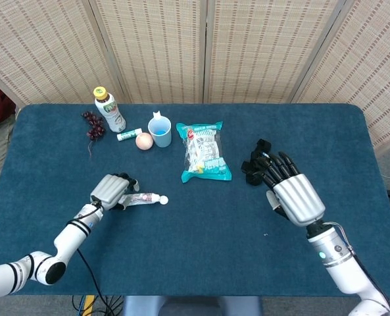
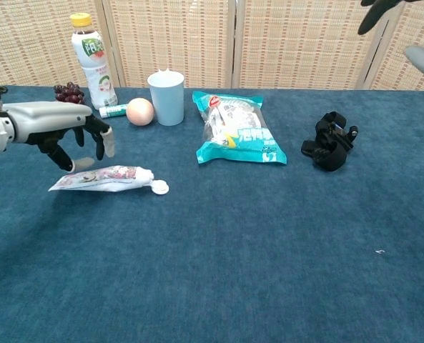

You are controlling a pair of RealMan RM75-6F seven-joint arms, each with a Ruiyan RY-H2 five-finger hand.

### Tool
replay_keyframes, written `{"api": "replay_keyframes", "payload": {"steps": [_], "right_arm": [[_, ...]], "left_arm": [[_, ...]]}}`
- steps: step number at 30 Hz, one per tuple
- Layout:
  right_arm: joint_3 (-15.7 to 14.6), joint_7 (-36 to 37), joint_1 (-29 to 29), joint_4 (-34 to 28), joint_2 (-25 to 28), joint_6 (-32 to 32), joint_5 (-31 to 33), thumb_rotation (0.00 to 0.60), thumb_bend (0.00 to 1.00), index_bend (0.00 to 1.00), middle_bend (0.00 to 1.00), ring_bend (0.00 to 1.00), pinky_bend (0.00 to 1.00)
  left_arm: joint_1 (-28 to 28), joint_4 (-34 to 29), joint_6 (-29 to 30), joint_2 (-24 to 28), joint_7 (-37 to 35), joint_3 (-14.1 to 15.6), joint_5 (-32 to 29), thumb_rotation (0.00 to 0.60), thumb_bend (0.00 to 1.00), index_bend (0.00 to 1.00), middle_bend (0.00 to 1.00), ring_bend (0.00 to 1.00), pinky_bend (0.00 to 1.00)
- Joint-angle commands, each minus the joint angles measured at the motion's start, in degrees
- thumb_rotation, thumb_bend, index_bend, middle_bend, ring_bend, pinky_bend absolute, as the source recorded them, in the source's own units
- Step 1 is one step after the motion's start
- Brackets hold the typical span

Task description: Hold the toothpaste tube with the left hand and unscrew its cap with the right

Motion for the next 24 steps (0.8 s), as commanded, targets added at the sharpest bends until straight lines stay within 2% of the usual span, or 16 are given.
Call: {"api": "replay_keyframes", "payload": {"steps": [1, 4, 8, 11, 14, 19, 24], "right_arm": [[-0.1, 0.7, -1.4, 0.3, 1.1, 0.7, 0.4, 0.6, 0.49, 0.28, 0.11, 0.0, 0.0], [-0.3, 1.2, -2.6, 0.7, 2.0, 1.2, 0.4, 0.6, 0.49, 0.28, 0.11, 0.0, 0.0], [-0.7, 1.8, -4.4, 1.8, 3.4, 1.7, 0.5, 0.6, 0.49, 0.28, 0.11, 0.0, 0.0], [-1.0, 2.4, -5.6, 2.6, 4.5, 1.6, 1.3, 0.6, 0.49, 0.27, 0.11, 0.0, 0.0], [-1.3, 3.1, -7.4, 3.8, 5.1, 2.6, 2.3, 0.6, 0.49, 0.2, 0.11, 0.0, 0.0], [-2.0, 6.1, -11.4, 5.5, 5.4, 5.2, 3.3, 0.6, 0.46, 0.15, 0.11, 0.0, 0.02], [-2.8, 7.3, -15.2, 8.0, 3.7, 8.8, 2.6, 0.6, 0.41, 0.15, 0.11, 0.0, 0.04]], "left_arm": [[0.7, -1.6, 0.2, 0.8, 1.7, 0.2, -2.1, 0.6, 0.45, 0.2, 0.27, 0.1, 0.23], [1.6, -5.0, 1.6, 2.7, 2.4, -0.3, -3.6, 0.6, 0.43, 0.09, 0.2, 0.06, 0.2], [5.1, -10.4, 7.5, 6.7, 0.9, -0.9, -2.4, 0.6, 0.39, 0.06, 0.19, 0.05, 0.19], [9.3, -13.0, 14.3, 8.7, -0.7, -0.7, -0.3, 0.6, 0.39, 0.08, 0.19, 0.06, 0.19], [14.3, -14.0, 22.8, 9.3, -2.6, -0.2, 3.0, 0.6, 0.38, 0.13, 0.2, 0.07, 0.19], [22.8, -13.2, 34.8, 9.6, -3.5, 3.0, 8.9, 0.6, 0.38, 0.18, 0.23, 0.09, 0.19], [29.6, -11.8, 41.8, 9.3, -2.8, 5.5, 10.8, 0.6, 0.38, 0.23, 0.25, 0.1, 0.19]]}}
